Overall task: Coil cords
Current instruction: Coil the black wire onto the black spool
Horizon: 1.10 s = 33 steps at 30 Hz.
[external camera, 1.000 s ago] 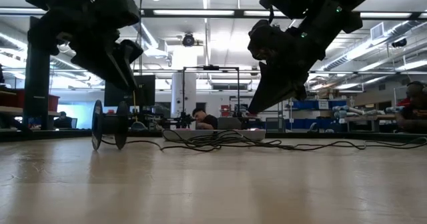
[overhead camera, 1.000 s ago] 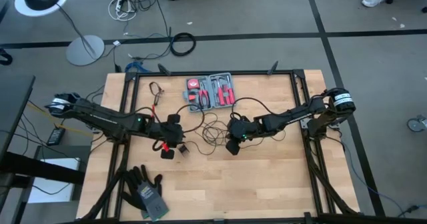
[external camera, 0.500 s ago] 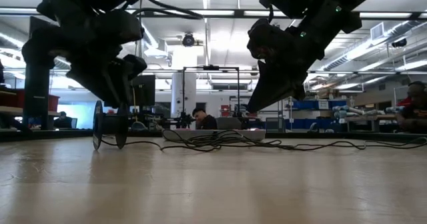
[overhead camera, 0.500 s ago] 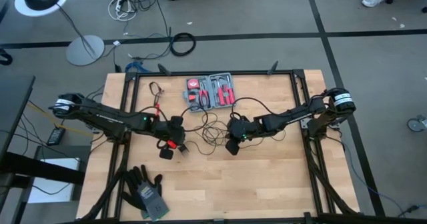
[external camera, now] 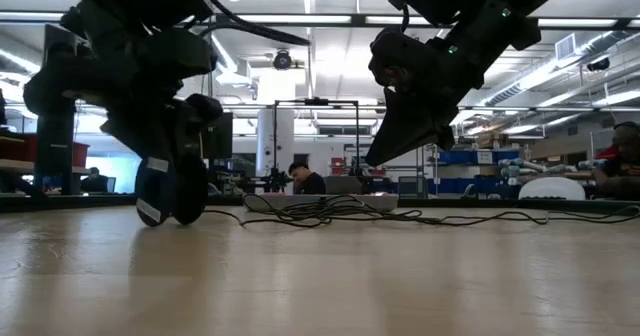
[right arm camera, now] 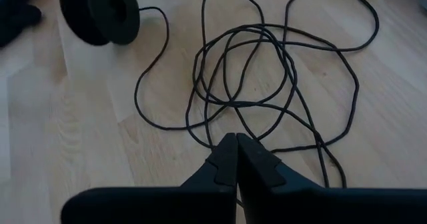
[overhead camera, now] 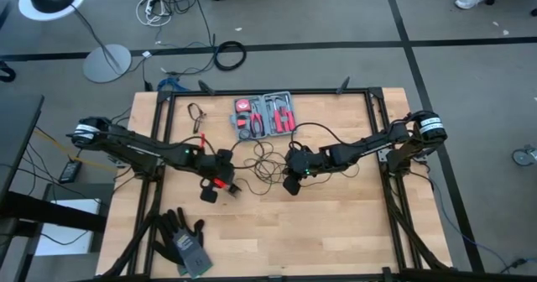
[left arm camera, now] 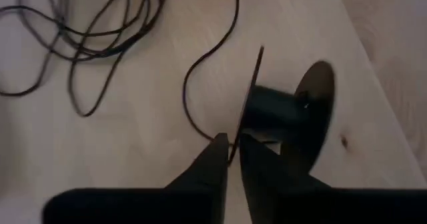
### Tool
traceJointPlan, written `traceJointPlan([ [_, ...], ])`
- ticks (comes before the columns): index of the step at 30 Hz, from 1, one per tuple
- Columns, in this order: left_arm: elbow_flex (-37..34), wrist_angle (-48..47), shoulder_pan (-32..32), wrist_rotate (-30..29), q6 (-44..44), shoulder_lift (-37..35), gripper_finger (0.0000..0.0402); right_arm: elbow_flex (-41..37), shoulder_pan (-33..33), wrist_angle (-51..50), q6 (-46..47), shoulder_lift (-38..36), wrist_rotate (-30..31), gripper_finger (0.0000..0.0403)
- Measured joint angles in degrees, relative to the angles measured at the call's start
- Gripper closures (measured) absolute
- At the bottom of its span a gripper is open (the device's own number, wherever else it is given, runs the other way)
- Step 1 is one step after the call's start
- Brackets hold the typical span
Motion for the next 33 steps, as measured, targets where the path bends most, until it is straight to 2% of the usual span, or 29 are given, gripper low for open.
traceJointPlan([
  [3,0.0,-0.1,0.0,1.2,-0.2,2.0,0.0393,0.0,0.0,0.1,0.0,0.0,0.0,0.0395],
  [10,0.1,0.6,0.1,-2.0,-11.1,2.0,0.0399,0.0,0.0,0.3,0.0,0.0,0.0,0.0401],
  [14,0.0,2.7,0.1,-6.3,-17.3,-2.2,0.0400,0.0,0.0,0.4,0.0,0.0,0.5,0.0397],
  [20,-3.1,10.0,0.9,-13.7,-22.1,-12.3,0.0401,-0.2,0.9,2.2,-3.0,0.0,4.9,0.0397],
  [24,-9.2,17.3,2.6,-15.3,-29.5,-18.8,0.0401,-3.5,1.5,9.7,-4.5,0.0,3.0,0.0401],
  [27,-13.5,21.7,3.2,-18.7,-38.9,-21.6,0.0401,-7.9,1.3,18.9,-3.7,0.0,1.1,0.0399],
  [29,-15.6,24.3,3.2,-21.8,-44.9,-22.1,0.0401,-11.3,0.7,27.6,-3.0,0.1,-0.9,0.0397],
  [33,-18.6,30.5,3.2,-23.3,-51.7,-21.5,0.0401,-15.8,-1.2,43.7,-2.6,0.1,-3.3,0.0398],
])
